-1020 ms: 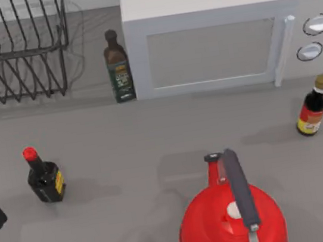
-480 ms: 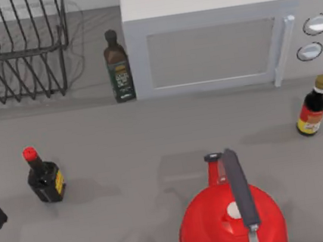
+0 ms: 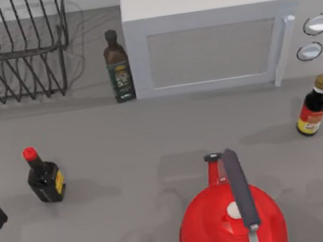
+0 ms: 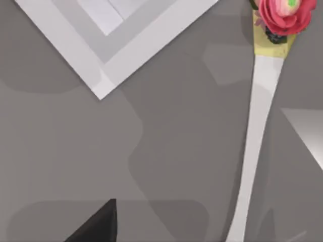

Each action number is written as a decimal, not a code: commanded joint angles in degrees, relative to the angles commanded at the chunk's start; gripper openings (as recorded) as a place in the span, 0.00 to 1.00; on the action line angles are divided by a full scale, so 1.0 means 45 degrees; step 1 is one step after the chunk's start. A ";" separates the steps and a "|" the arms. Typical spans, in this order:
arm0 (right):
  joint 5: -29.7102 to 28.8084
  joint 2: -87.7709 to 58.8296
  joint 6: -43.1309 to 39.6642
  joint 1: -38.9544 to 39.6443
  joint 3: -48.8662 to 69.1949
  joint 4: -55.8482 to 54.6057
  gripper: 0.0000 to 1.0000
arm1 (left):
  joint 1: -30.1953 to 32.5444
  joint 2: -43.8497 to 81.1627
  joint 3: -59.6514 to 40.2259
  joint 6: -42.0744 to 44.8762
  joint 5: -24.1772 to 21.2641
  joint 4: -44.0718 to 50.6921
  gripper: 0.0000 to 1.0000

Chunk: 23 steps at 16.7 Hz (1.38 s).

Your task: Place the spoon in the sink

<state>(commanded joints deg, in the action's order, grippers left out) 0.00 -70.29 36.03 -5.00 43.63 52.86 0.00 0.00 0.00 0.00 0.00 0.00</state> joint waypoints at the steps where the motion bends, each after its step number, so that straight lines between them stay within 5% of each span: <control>1: -0.0010 -0.0637 0.0353 -0.0050 0.0460 0.0499 1.00 | 0.0000 0.0000 0.0000 0.0000 0.0000 0.0000 1.00; 12: -0.0044 -0.2282 0.1215 -0.0126 0.1442 0.1443 1.00 | 0.0000 0.0000 0.0000 0.0000 0.0000 0.0000 1.00; 23: -0.0045 -0.5013 0.1285 -0.0141 -0.1563 -0.4296 1.00 | 0.0000 0.0000 0.0000 0.0000 0.0000 0.0000 1.00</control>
<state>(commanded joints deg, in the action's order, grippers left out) -0.20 -92.85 41.81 -5.64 36.60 33.52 0.00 0.00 0.00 0.00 0.00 0.00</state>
